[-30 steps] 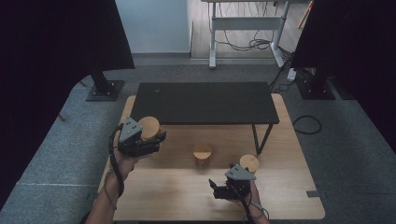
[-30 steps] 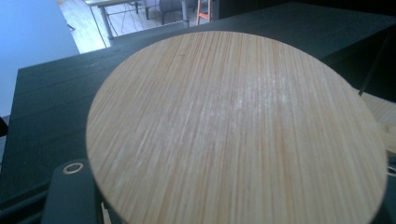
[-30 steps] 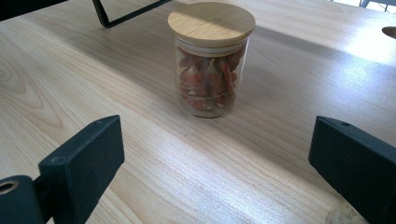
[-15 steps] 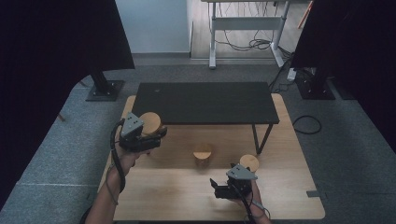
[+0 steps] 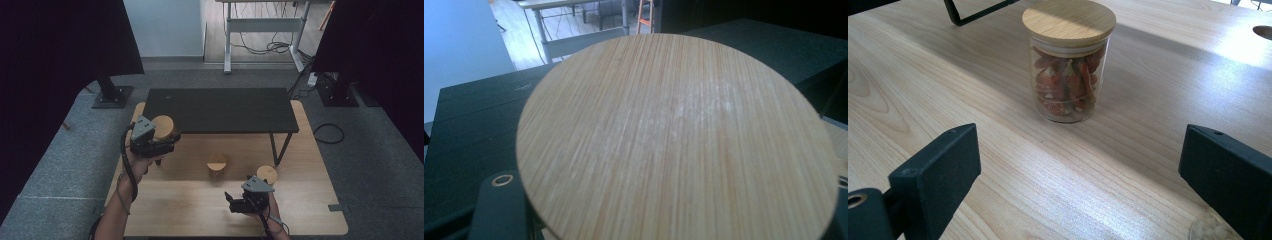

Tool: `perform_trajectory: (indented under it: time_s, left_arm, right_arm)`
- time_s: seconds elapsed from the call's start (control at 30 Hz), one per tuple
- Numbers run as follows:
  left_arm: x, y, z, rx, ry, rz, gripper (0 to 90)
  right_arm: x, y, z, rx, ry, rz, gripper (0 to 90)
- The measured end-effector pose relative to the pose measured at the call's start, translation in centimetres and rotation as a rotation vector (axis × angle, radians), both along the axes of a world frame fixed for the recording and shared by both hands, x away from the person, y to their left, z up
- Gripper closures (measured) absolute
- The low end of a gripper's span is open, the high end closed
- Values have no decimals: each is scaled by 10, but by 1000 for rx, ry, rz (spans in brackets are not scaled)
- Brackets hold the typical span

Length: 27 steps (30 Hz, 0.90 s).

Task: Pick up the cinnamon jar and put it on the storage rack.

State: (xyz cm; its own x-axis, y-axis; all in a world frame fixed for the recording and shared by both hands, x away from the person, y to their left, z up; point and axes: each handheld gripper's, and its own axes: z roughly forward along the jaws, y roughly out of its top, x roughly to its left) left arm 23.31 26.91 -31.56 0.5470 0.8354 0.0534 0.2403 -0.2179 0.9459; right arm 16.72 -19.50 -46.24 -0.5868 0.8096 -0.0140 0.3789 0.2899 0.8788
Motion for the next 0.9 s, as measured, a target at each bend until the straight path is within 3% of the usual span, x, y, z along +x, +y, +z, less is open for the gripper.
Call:
perform_trajectory:
  time_s: [0.9]
  left_arm:
    - [7,-1,10,27,-6,25,251]
  right_arm:
    - [-1,5,0,-22,1,12,27]
